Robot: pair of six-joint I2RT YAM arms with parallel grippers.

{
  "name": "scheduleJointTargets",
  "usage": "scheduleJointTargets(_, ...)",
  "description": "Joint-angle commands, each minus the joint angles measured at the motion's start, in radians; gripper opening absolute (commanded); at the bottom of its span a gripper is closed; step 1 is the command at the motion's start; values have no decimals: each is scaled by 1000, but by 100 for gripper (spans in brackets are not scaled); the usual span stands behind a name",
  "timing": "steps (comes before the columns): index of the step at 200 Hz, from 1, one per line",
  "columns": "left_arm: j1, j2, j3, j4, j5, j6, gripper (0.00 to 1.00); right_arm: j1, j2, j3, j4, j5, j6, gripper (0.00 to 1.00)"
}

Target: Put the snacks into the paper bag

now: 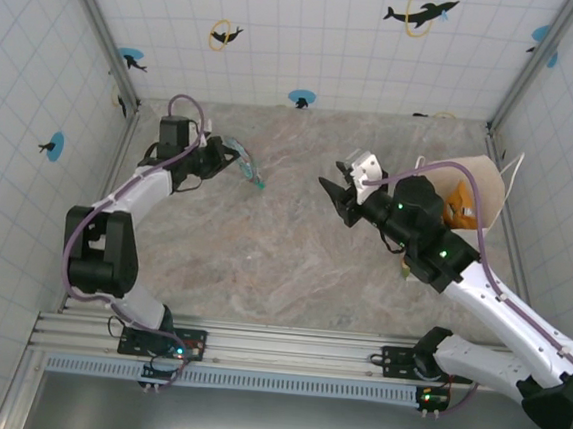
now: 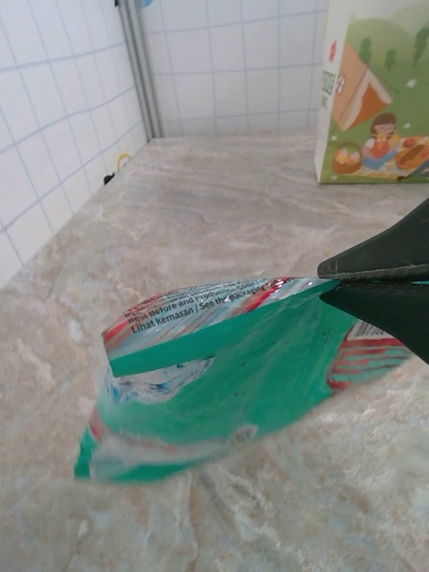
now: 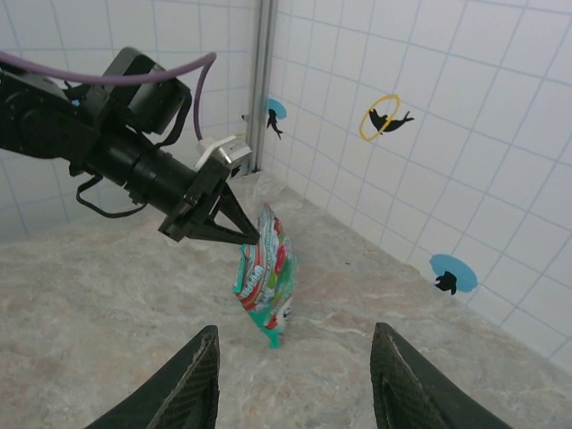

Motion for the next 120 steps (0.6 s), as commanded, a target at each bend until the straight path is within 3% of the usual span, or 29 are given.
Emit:
scheduleJointTargets(1,-12,-59,69,-99,49,77,0,18,0,-18,49,5,-62,47)
scheduleJointTargets(59,-34,-137,158,-246,73,109,0,90,35,-19,77,53,-158,47)
scheduleJointTargets(99,-73,-142,262,-409,103,214,0,156,42,-8,67,55,-241,47)
scheduleJointTargets(120,-78,-150,278,-418,138,186,0,193,44,-18,67,73,-277,47)
